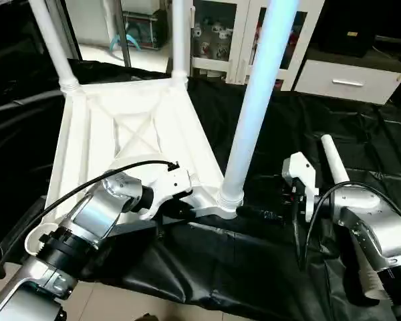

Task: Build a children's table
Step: Insert table leg to table base, then rotate leg to tighten

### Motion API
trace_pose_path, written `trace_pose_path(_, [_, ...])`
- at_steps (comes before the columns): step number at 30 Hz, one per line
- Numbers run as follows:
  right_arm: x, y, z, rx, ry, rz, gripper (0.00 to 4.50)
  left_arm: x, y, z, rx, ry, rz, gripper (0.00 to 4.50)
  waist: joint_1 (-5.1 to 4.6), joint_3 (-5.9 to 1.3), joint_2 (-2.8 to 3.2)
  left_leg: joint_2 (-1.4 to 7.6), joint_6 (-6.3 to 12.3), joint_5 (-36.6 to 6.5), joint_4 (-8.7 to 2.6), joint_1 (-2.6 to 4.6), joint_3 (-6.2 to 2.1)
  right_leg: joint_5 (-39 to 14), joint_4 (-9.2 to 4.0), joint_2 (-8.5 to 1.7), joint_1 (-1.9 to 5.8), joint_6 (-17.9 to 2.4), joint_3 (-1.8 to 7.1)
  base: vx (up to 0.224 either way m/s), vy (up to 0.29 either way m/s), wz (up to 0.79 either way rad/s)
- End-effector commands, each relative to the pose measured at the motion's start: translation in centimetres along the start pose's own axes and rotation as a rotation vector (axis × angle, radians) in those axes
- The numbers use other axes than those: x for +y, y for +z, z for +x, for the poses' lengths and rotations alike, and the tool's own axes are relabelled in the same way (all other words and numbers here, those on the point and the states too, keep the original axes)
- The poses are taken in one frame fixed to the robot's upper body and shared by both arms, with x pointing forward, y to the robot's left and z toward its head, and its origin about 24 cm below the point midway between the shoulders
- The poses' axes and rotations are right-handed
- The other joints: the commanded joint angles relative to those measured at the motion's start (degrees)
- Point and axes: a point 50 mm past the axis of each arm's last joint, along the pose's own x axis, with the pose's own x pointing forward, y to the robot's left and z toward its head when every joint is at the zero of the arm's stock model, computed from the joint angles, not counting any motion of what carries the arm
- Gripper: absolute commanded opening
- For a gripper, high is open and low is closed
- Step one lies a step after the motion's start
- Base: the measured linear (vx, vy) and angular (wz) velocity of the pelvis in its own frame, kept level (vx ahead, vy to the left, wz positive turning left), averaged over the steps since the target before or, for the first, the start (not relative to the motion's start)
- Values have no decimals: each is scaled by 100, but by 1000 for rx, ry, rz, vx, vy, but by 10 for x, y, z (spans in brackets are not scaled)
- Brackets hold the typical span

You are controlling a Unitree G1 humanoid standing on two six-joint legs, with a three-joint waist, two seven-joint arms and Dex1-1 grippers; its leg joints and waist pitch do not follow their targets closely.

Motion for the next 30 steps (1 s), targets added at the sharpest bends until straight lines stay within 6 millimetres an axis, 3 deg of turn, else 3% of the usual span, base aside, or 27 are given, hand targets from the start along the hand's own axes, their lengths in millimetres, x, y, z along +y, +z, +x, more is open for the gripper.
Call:
trace_pose_path(1, [-4,4,3,8,-3,-33,428,-15,-6,16,55,-132,9,0,-38,-323,53,361,91,-1126,-442,111,-164,-893,-333,-405,244,-1450,246,0,0,0])
trace_pose_path(6, [-8,7,12,9,13,-38,428,-16,-5,18,57,-155,23,0,-55,-333,53,353,93,-1045,-429,110,-159,-679,-303,-396,255,-1518,241,0,0,0])
trace_pose_path(12, [-10,8,19,16,44,-55,355,-14,-5,17,62,-150,29,0,-25,-342,44,357,129,-958,-421,114,-153,-568,-283,-396,262,-1543,239,0,0,0])
trace_pose_path(30, [-12,7,24,15,103,-75,208,-13,-8,16,75,-147,27,0,-24,-335,37,357,125,-1065,-424,113,-156,-795,-300,-410,266,-1525,242,0,0,0])
